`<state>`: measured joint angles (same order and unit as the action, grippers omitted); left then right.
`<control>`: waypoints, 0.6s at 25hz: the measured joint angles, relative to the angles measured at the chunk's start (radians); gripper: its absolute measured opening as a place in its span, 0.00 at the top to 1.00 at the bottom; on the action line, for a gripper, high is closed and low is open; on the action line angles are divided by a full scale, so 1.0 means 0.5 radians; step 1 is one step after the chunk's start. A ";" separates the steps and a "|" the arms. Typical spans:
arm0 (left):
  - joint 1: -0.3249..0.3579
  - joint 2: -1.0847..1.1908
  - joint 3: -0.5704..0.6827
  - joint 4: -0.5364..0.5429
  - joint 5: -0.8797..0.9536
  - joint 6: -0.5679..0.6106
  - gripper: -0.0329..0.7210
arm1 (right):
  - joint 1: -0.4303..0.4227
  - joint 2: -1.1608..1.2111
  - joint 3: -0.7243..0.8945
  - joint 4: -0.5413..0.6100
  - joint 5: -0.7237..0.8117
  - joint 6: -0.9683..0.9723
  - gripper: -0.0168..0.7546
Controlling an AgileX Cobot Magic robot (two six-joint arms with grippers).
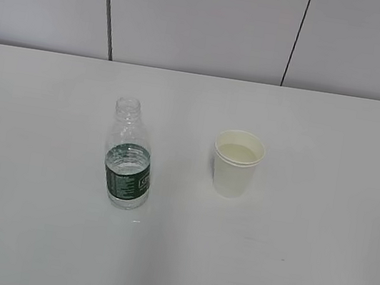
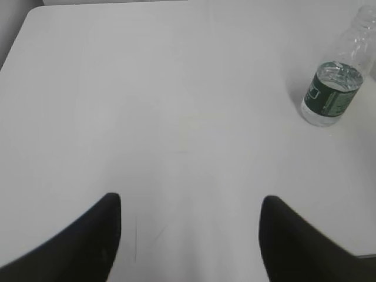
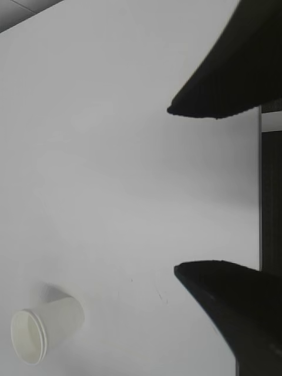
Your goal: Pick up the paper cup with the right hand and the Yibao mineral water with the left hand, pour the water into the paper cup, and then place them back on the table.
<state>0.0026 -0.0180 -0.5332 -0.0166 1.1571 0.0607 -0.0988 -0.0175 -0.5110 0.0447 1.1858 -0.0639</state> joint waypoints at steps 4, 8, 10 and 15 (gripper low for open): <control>0.000 0.000 0.009 0.006 -0.028 -0.018 0.35 | 0.000 0.000 0.024 0.000 -0.024 0.000 0.22; 0.000 0.000 0.036 0.006 -0.074 -0.034 0.35 | 0.000 0.000 0.037 0.000 -0.042 0.000 0.22; 0.000 0.000 0.040 0.006 -0.080 -0.036 0.36 | 0.000 0.000 0.042 0.000 -0.049 0.000 0.22; 0.000 0.000 0.040 0.006 -0.086 -0.044 0.36 | 0.000 0.000 0.044 0.000 -0.066 0.000 0.22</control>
<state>0.0026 -0.0180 -0.5133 -0.0134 1.1141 0.0385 -0.0988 -0.0175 -0.4892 0.0447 1.1526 -0.0639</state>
